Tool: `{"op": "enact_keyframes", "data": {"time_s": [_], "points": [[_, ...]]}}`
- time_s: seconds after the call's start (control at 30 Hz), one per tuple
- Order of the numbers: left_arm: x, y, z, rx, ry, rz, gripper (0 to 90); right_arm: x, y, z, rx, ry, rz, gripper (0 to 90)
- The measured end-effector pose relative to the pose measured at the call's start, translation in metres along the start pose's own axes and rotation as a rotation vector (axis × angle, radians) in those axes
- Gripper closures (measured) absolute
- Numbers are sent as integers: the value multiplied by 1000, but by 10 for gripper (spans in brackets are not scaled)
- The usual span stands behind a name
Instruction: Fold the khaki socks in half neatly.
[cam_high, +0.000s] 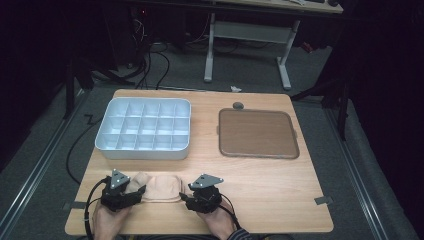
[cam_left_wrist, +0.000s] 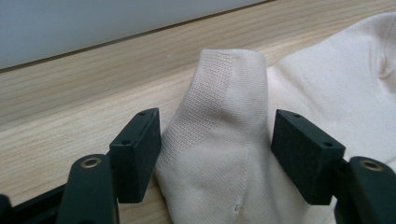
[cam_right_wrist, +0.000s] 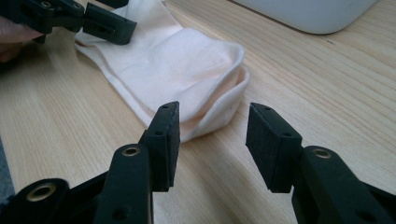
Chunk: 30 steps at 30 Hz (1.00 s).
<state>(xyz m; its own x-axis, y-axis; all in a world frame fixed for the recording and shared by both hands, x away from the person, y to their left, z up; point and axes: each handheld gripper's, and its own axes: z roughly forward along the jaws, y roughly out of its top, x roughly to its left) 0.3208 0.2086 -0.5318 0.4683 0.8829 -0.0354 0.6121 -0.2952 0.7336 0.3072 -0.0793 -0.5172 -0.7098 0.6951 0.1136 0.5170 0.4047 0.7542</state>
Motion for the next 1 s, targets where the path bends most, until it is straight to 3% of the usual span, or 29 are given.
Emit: {"op": "enact_keyframes", "data": {"time_s": [0.3, 0.47, 0.6, 0.77, 1.0], "points": [[-2, 0, 1, -5, -5, 6, 338, 1, 7, 9, 7, -22, 18, 542], [-2, 1, 0, 5, -12, 9, 341, 1, 7, 18, 34, -50, 9, 621], [4, 1, -3, -2, -43, -35, 335, 2, 6, 21, 68, -69, -5, 692], [9, 1, -7, 17, -17, -46, 325, 2, 6, 22, 85, -65, -19, 753], [13, -1, -7, 46, -28, -51, 379, 4, 6, 21, 97, -71, -49, 809]]}}
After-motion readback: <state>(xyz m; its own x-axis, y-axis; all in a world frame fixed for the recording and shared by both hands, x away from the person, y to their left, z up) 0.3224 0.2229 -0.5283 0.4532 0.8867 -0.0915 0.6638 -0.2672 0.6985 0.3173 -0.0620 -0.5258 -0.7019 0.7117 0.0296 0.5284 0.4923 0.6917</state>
